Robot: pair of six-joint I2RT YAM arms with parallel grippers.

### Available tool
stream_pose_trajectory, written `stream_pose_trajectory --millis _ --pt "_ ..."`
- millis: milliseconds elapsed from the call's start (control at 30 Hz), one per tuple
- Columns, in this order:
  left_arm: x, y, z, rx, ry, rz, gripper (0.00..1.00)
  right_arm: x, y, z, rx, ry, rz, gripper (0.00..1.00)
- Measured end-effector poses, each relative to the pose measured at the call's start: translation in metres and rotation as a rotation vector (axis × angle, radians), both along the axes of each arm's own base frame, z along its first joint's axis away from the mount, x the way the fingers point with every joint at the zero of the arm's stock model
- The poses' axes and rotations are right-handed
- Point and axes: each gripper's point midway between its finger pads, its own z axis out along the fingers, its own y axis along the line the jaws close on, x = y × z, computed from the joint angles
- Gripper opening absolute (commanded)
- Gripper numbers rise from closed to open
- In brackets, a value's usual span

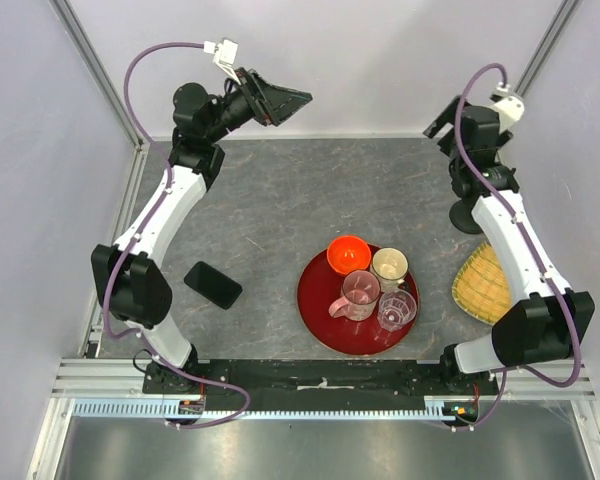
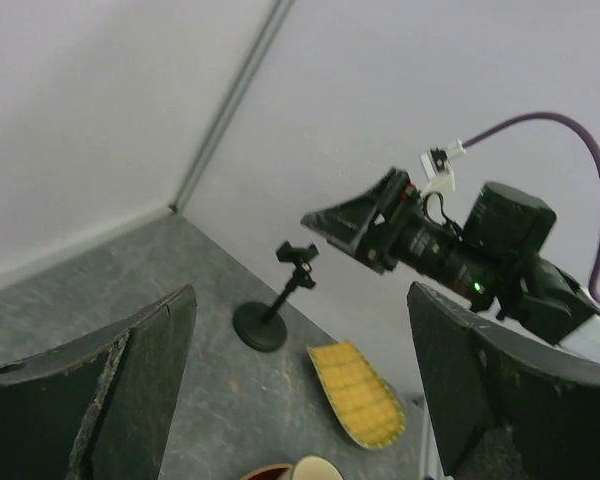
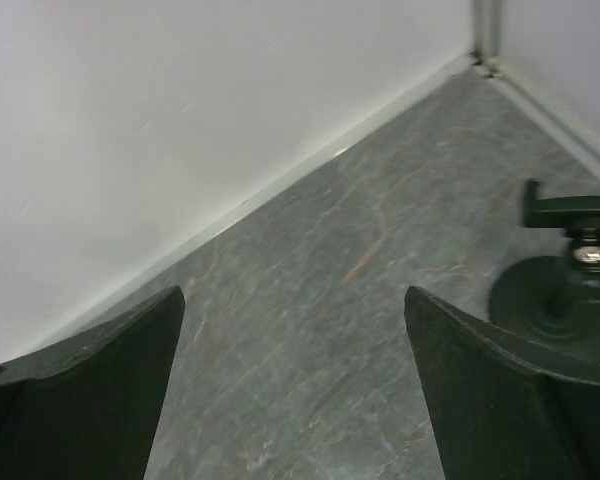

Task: Place the phone on the phone stand

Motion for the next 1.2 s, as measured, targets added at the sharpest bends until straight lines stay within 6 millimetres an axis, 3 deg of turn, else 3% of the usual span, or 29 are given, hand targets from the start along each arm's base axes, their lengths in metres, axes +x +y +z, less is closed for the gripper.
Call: stream_pose_trajectory --millis 100,267,467,600,700,833,1033,1200 --pt "-0.002 -0.011 -0.016 0.011 0.060 -0.076 0.92 -0.005 -0.041 -0.004 0.046 -0.002 -0.155 0.98" --pt "-0.009 -0.020 -0.016 0.018 0.064 -0.116 0.92 -0.021 -0.106 -0.020 0.083 0.010 -0.385 0.98" --pt "-0.011 -0.022 -0.020 0.028 0.088 -0.120 0.92 -0.035 -0.164 -0.047 0.185 0.017 -0.550 0.98" --pt "-0.011 -0.022 -0.023 0.037 0.097 -0.119 0.92 -0.040 -0.191 -0.084 0.283 0.039 -0.628 0.98" --pt "-0.011 -0.023 -0.024 0.041 0.099 -0.119 0.92 -0.037 -0.200 -0.117 0.344 0.078 -0.660 0.98" --pt "-0.013 -0.025 -0.024 0.045 0.097 -0.124 0.92 -0.019 -0.200 -0.151 0.407 0.111 -0.662 0.98" --pt "-0.017 -0.031 -0.021 0.055 0.082 -0.133 0.92 -0.002 -0.198 -0.162 0.441 0.116 -0.650 0.95" --pt "-0.019 -0.033 -0.020 0.062 0.082 -0.137 0.92 0.002 -0.192 -0.160 0.447 0.106 -0.645 0.73"
